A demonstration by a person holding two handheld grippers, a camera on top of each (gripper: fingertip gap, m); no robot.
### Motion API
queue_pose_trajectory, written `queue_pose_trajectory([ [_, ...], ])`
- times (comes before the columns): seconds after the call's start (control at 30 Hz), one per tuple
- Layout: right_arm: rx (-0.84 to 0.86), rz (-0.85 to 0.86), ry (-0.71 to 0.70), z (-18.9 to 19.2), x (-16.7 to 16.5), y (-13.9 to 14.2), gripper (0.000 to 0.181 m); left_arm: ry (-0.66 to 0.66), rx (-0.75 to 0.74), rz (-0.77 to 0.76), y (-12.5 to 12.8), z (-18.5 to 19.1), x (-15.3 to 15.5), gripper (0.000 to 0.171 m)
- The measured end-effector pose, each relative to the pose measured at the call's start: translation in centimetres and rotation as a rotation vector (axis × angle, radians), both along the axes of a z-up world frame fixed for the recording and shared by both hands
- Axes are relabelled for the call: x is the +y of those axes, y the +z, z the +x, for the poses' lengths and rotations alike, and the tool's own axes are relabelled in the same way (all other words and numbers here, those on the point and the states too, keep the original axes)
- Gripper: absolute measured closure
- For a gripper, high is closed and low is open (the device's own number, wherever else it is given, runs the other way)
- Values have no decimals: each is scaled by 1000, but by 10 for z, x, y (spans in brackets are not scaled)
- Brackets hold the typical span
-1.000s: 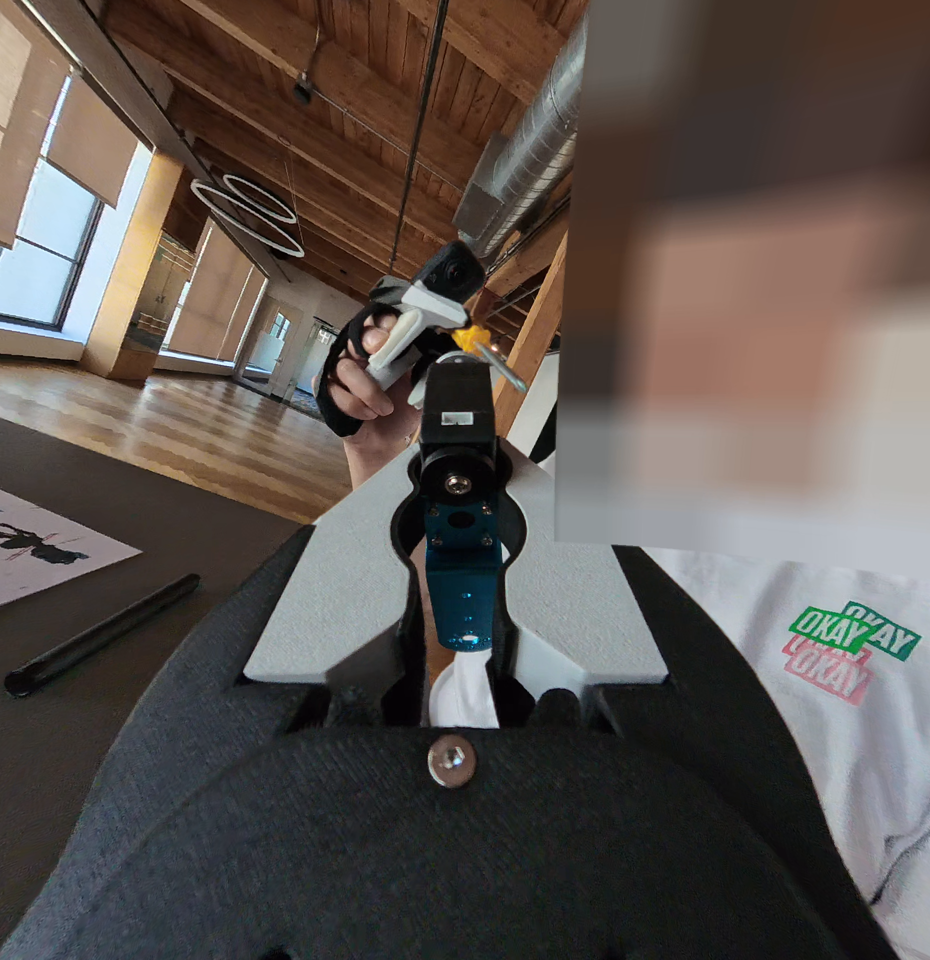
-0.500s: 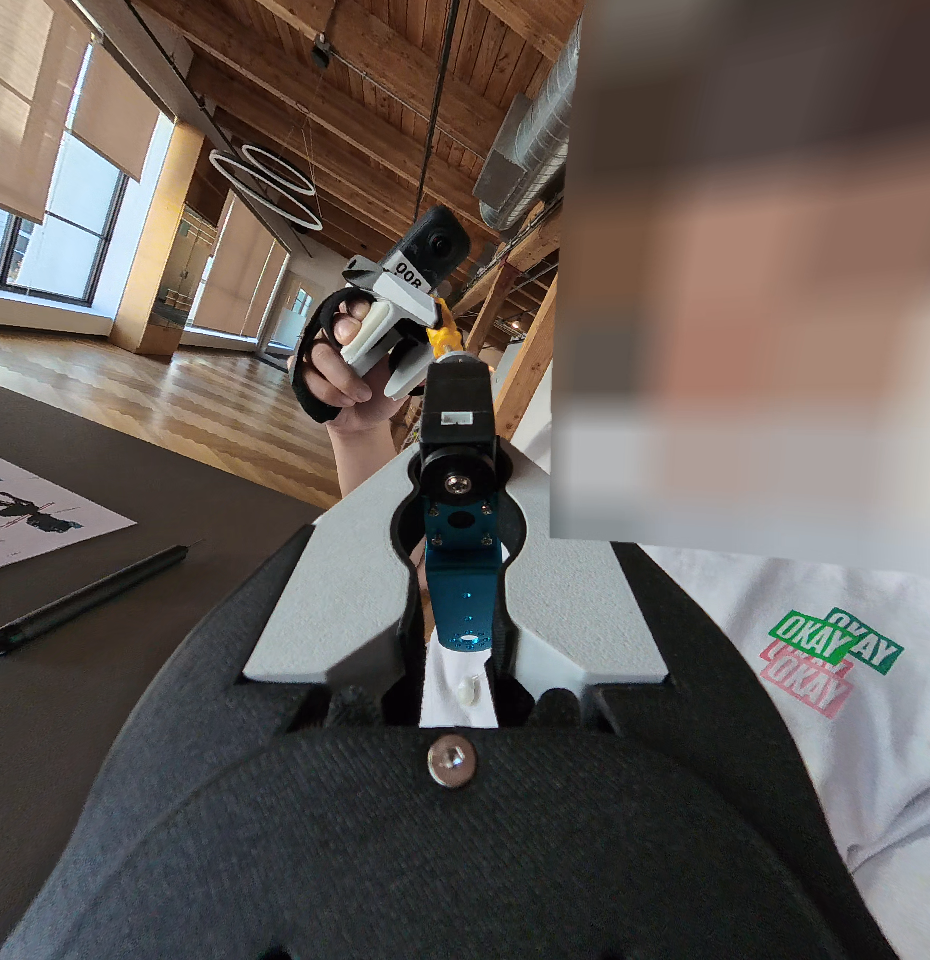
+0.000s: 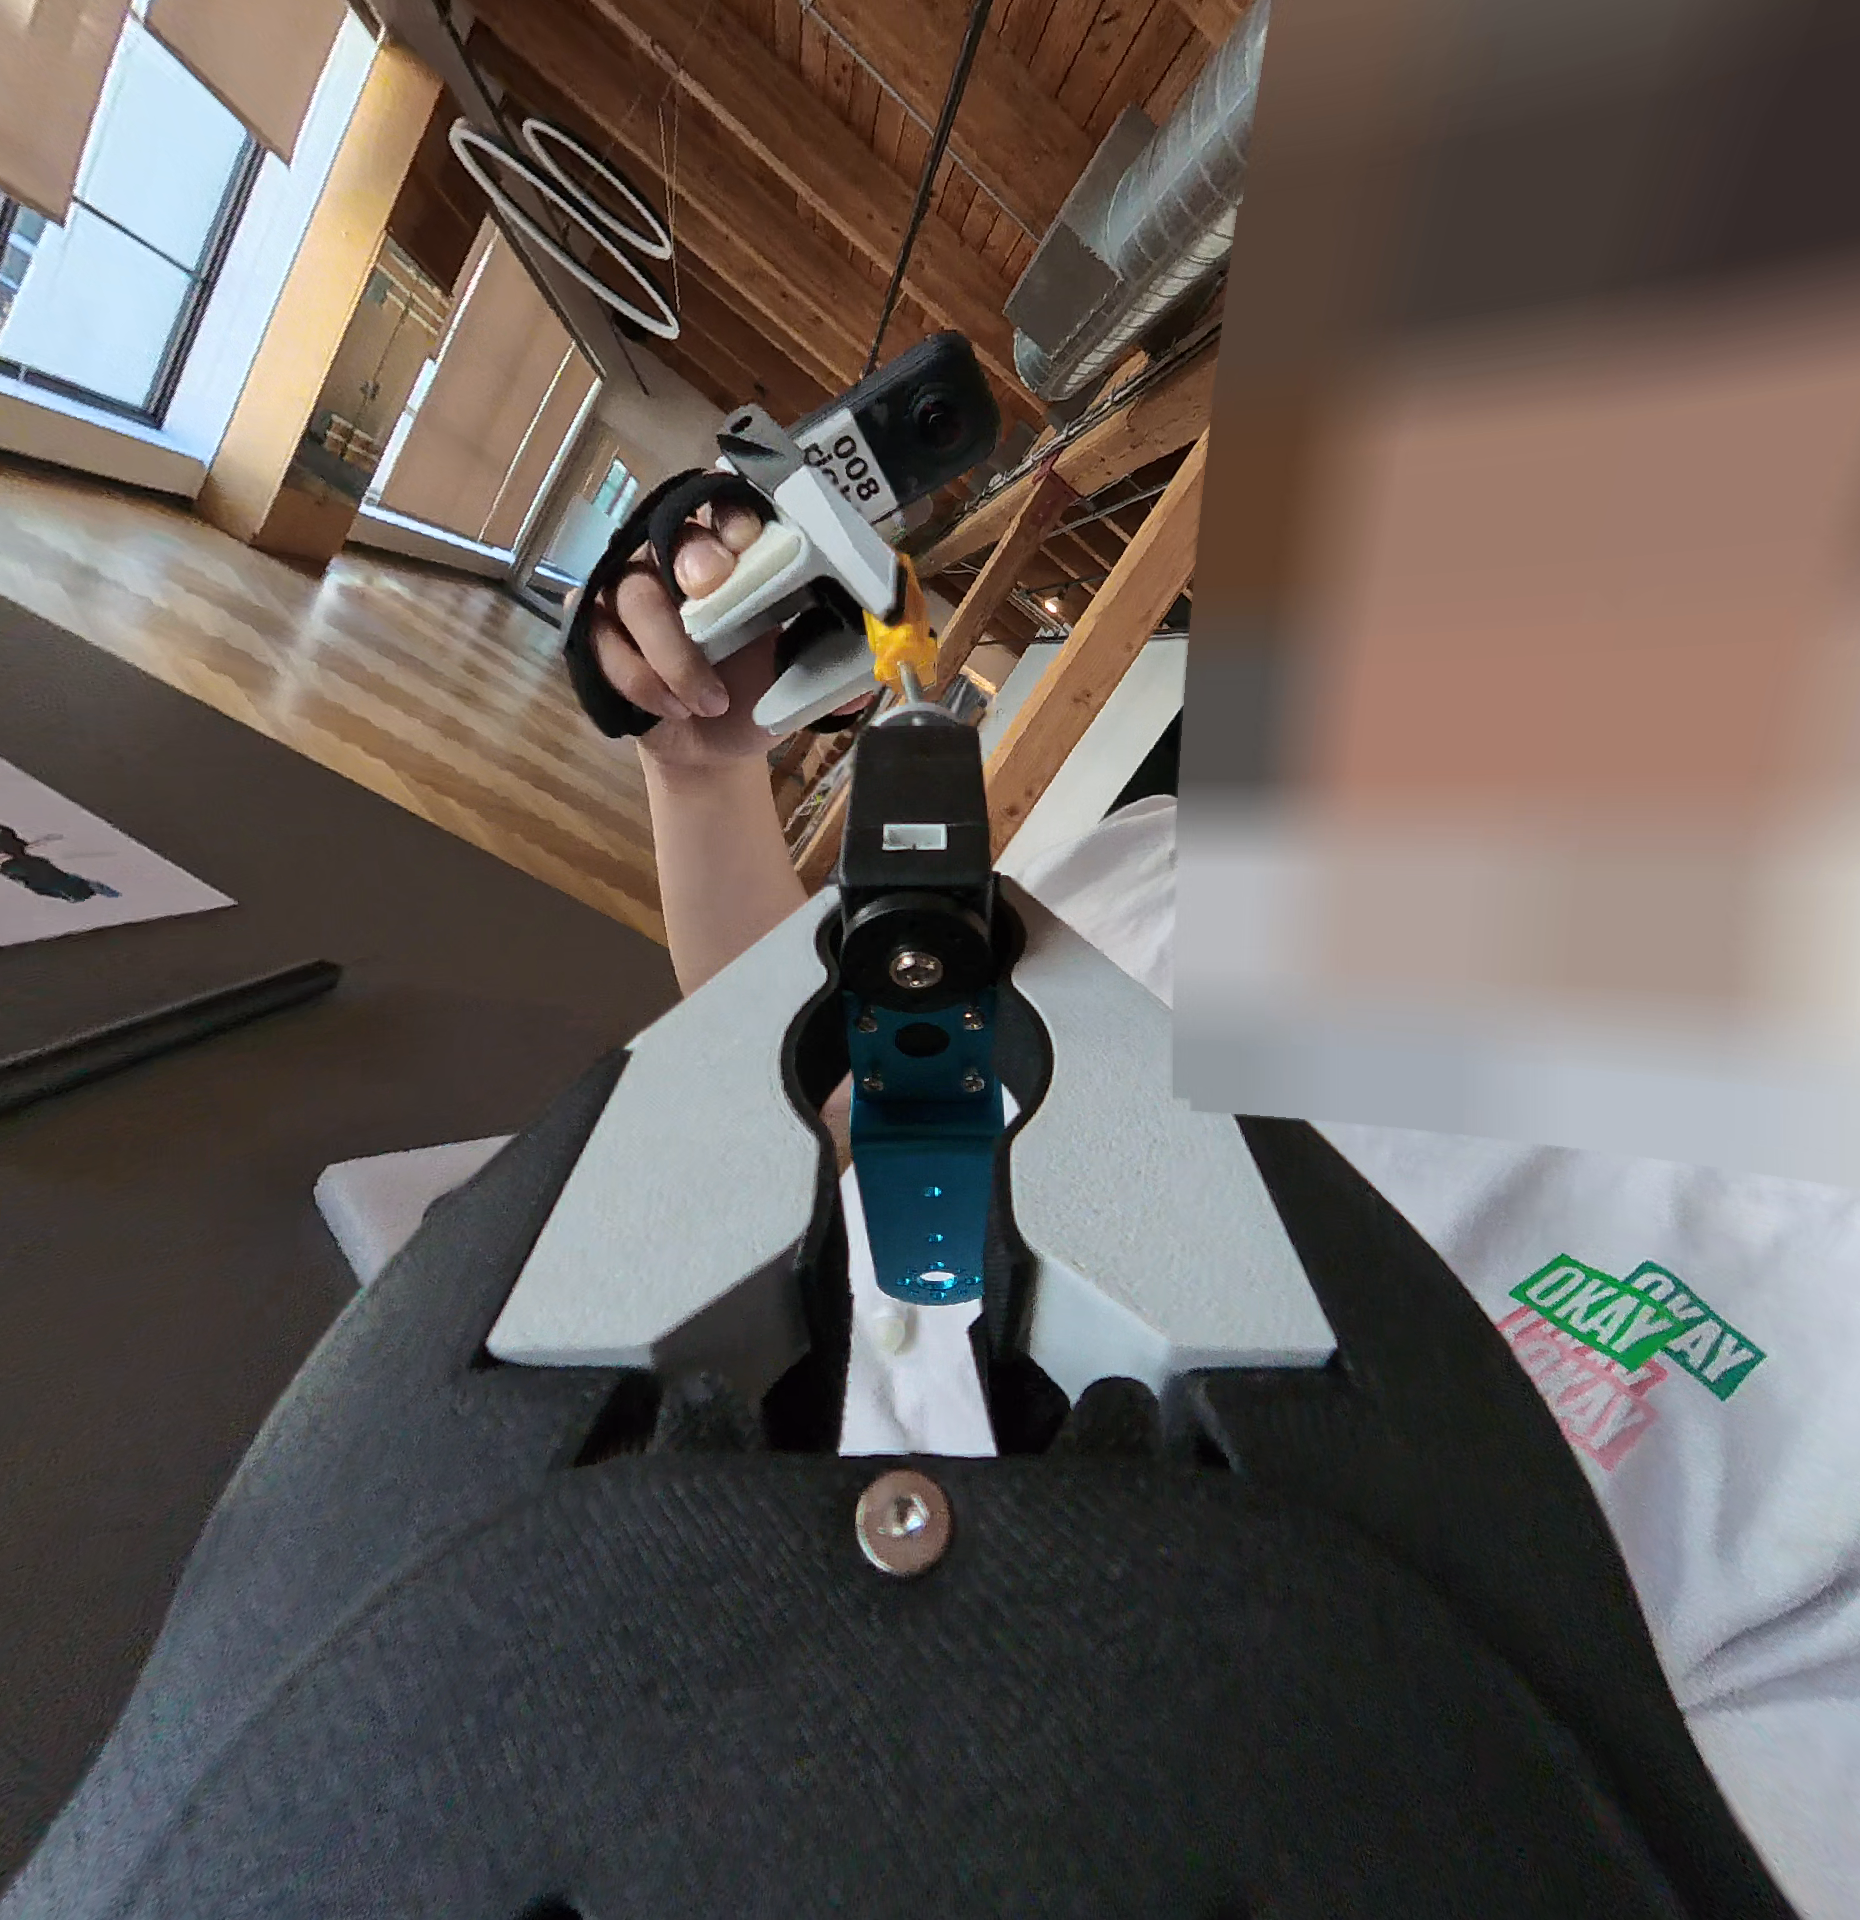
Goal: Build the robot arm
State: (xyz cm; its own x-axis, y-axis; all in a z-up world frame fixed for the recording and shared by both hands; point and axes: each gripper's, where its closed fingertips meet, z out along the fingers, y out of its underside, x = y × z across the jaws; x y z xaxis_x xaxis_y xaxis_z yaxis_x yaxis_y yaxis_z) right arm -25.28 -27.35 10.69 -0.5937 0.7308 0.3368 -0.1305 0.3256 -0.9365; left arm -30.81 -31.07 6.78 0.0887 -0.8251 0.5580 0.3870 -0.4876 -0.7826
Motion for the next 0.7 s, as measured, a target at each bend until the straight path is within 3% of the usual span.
queue_pose_trajectory([
  [0.3,-198,-281,-96,-14,17,-16,164,254,193,13,-9,-14,15,150],
  [0.7,-425,-740,-102,-27,29,-52,164,459,500,38,-35,-27,18,151],
])
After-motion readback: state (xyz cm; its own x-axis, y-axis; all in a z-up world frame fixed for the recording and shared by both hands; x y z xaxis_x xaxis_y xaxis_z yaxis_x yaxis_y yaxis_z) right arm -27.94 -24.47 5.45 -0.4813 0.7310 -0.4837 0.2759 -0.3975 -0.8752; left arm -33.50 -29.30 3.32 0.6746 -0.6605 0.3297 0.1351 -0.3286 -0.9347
